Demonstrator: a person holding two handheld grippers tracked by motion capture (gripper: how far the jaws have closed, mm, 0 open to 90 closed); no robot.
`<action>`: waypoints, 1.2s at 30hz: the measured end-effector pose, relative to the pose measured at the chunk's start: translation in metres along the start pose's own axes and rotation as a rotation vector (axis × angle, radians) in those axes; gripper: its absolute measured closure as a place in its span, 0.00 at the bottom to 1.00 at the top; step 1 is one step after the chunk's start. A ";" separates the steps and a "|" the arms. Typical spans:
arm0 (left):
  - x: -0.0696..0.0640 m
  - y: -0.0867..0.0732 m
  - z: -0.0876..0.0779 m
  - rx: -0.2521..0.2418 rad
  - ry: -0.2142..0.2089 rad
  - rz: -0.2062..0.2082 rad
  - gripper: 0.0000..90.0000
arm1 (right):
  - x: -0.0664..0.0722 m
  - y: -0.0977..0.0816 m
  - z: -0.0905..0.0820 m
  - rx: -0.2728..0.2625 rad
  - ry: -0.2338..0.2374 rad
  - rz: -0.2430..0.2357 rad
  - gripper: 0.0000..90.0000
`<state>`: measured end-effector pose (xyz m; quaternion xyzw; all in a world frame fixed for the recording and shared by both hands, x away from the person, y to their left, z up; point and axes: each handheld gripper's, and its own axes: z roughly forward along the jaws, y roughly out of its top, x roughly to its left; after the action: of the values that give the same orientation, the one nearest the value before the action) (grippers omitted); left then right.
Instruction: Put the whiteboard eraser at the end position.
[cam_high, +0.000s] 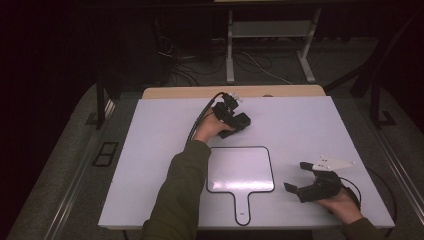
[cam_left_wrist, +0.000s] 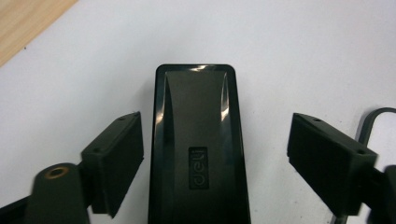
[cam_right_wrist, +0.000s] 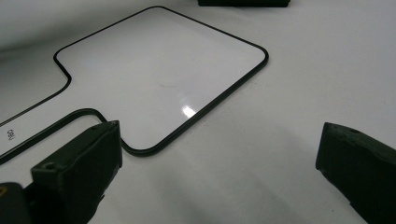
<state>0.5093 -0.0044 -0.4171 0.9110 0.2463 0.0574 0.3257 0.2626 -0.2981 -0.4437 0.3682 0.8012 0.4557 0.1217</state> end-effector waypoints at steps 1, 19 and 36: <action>0.000 0.000 0.000 -0.004 0.000 0.005 0.18 | 0.000 0.000 0.000 -0.001 0.000 0.001 0.00; -0.007 -0.008 -0.027 -0.093 0.023 0.008 0.04 | 0.000 -0.001 -0.001 -0.004 -0.007 0.003 0.00; -0.037 -0.030 -0.054 -0.147 0.013 0.029 0.00 | 0.000 -0.001 -0.001 0.001 -0.011 -0.003 0.00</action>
<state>0.4509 0.0281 -0.3919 0.8878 0.2305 0.0860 0.3890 0.2613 -0.2988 -0.4437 0.3696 0.8012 0.4533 0.1266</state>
